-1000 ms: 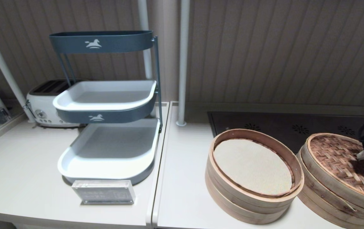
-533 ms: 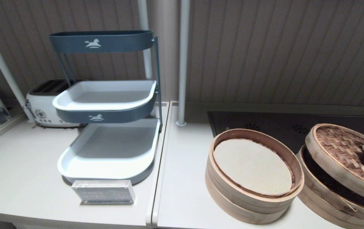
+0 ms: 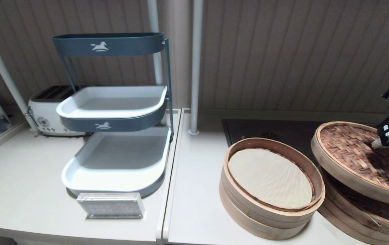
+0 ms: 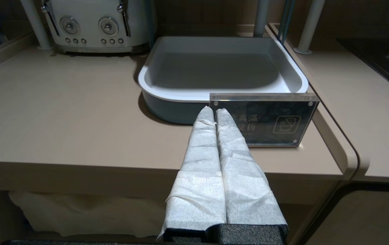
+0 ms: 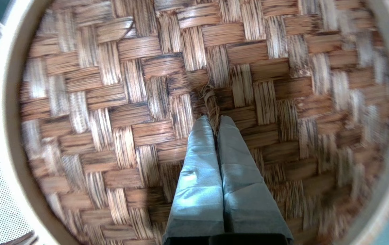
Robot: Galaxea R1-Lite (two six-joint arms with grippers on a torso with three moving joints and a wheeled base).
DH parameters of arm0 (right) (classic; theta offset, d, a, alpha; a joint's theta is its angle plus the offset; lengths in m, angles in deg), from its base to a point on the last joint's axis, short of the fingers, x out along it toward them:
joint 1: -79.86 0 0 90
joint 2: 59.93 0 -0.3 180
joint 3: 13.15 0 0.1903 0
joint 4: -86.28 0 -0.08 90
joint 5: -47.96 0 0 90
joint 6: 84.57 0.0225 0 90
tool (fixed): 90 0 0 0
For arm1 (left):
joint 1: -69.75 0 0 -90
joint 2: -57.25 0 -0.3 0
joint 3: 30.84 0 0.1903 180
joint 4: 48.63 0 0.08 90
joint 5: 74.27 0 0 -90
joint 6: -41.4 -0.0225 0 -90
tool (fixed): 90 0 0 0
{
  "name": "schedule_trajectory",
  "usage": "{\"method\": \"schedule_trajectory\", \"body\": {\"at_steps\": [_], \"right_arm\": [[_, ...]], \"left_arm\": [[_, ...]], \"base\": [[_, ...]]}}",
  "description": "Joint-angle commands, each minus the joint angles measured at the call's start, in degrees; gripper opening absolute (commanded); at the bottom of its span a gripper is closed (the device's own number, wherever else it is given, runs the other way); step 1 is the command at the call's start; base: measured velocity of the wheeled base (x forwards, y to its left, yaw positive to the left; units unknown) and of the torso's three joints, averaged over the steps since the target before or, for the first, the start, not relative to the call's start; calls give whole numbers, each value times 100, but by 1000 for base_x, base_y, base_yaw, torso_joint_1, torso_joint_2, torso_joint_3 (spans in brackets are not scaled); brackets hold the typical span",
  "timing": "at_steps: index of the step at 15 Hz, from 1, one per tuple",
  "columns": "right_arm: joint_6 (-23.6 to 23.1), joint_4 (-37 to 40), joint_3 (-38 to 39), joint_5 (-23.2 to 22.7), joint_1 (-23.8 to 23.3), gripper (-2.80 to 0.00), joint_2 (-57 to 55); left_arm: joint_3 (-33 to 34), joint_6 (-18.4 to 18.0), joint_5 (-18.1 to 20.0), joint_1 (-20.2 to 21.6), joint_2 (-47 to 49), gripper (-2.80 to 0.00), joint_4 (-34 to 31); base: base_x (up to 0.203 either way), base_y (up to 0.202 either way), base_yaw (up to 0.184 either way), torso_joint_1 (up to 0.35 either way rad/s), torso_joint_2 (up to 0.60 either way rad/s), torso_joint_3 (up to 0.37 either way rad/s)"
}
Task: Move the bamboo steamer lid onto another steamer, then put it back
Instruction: Put the steamer
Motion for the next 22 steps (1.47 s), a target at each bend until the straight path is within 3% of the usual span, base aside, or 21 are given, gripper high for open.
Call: {"method": "schedule_trajectory", "body": {"at_steps": [1, 9, 15, 22], "right_arm": [[0, 20, -57, 79, 321, -280, 37], [300, 25, -309, 279, 1358, -280, -45], [588, 25, -455, 858, 2404, -280, -231], [692, 19, -515, 1118, 2998, -280, -339]], "left_arm": [[158, -6, 3, 0, -11, -280, 3], [158, -9, 6, 0, -11, -280, 12], [158, 0, -3, 0, -11, -280, 3], [158, 0, 6, 0, -11, -280, 3]], "base": [[0, 0, 0, 0, 0, 0], [0, 0, 0, 0, 0, 0], [0, 0, 0, 0, 0, 0], [0, 0, 0, 0, 0, 0]]}}
